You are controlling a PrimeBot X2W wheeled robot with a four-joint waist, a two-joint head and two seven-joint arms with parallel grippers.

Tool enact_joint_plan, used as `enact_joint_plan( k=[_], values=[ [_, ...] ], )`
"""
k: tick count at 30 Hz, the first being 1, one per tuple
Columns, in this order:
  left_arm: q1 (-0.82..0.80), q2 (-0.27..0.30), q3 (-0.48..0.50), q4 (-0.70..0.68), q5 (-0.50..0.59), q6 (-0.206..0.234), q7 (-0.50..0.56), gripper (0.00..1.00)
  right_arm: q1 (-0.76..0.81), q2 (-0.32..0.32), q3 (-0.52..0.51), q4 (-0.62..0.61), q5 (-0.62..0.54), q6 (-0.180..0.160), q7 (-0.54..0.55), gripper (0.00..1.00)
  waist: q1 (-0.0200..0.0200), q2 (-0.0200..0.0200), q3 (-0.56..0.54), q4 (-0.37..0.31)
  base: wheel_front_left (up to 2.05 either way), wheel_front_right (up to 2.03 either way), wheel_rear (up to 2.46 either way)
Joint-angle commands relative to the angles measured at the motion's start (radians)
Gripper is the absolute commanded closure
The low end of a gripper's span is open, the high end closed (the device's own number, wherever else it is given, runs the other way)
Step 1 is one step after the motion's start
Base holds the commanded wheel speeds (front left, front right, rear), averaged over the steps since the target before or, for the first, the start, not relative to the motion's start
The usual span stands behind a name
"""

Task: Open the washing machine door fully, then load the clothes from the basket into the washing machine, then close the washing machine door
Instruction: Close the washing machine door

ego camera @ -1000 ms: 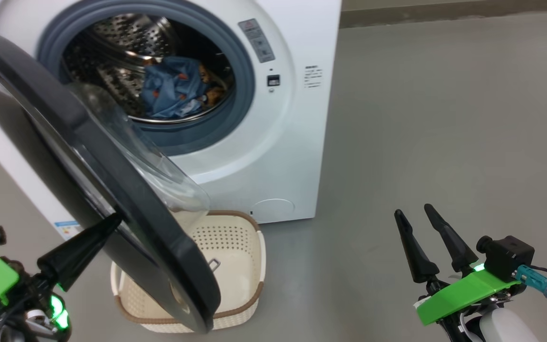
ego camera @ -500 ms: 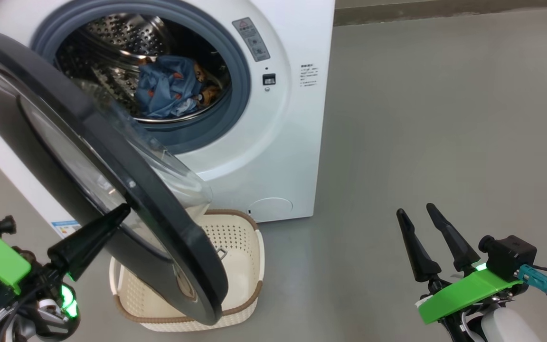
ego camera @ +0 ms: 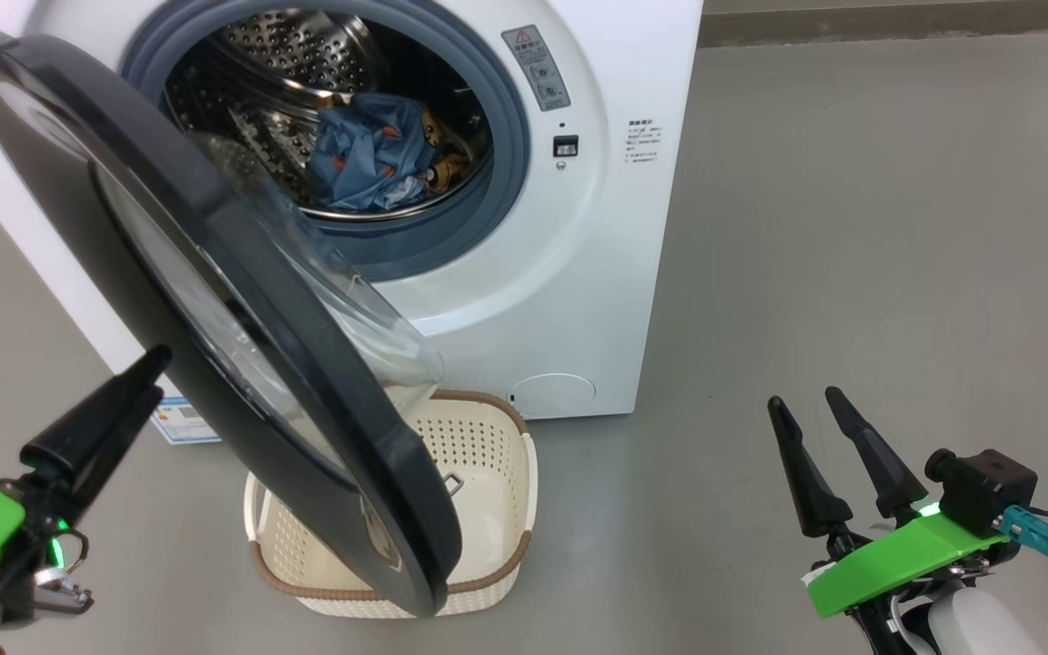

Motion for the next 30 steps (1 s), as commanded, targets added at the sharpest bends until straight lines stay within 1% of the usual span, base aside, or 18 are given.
enact_joint_plan(
  k=[1, 6, 8, 12, 14, 17, 18, 21, 26, 30],
  values=[
    [-0.018, 0.044, 0.036, -0.024, 0.04, -0.041, -0.022, 0.0, -0.003, -0.008, 0.015, -0.029, -0.005, 0.002, -0.005, 0.0, 0.0, -0.0001, 0.001, 0.004, 0.0, 0.0, 0.0],
    [0.011, 0.025, 0.038, -0.011, 0.162, -0.156, -0.162, 0.0, 0.0, -0.013, 0.013, -0.032, -0.005, 0.002, -0.005, 0.0, 0.0, -0.0001, 0.001, 0.004, 0.0, 0.0, 0.0],
    [0.027, 0.028, 0.033, -0.002, 0.242, -0.199, -0.228, 0.0, -0.002, -0.015, 0.013, -0.034, -0.006, 0.002, -0.005, 0.0, 0.0, -0.0001, 0.003, 0.001, 0.0, 0.0, 0.0],
    [0.053, 0.029, 0.015, 0.011, 0.414, -0.253, -0.379, 0.0, -0.006, -0.019, 0.011, -0.037, -0.007, 0.002, -0.005, 0.0, 0.0, -0.0001, 0.005, -0.005, 0.0, 0.0, 0.0],
    [0.065, 0.015, 0.001, 0.019, 0.469, -0.266, -0.446, 0.0, -0.007, -0.02, 0.011, -0.037, -0.008, 0.002, -0.005, 0.0, 0.0, -0.0001, 0.004, -0.007, 0.0, 0.0, 0.0],
    [0.09, 0.01, -0.033, 0.035, 0.557, -0.28, -0.529, 0.0, -0.006, -0.022, 0.01, -0.037, -0.008, 0.002, -0.005, 0.0, 0.0, -0.0001, 0.001, -0.011, 0.0, 0.0, 0.0],
    [0.09, 0.01, -0.033, 0.035, 0.557, -0.28, -0.529, 0.0, -0.006, -0.022, 0.01, -0.037, -0.008, 0.002, -0.005, 0.0, 0.0, -0.0001, 0.001, -0.011, 0.0, 0.0, 0.0],
    [0.11, 0.013, -0.064, 0.061, 0.645, -0.287, -0.614, 0.0, -0.006, -0.025, 0.011, -0.036, -0.007, 0.002, -0.005, 0.0, 0.0, -0.0001, -0.002, -0.013, 0.0, 0.0, 0.0],
    [0.128, -0.001, -0.092, 0.123, 0.752, -0.29, -0.75, 0.0, -0.008, -0.029, 0.012, -0.035, -0.006, 0.002, -0.005, 0.0, 0.0, -0.0001, -0.006, -0.016, 0.0, 0.0, 0.0],
    [0.135, 0.014, -0.143, 0.174, 0.845, -0.293, -0.827, 0.0, -0.01, -0.033, 0.013, -0.035, -0.005, 0.002, -0.005, 0.0, 0.0, -0.0001, -0.007, -0.016, 0.0, 0.0, 0.0]
  ],
)
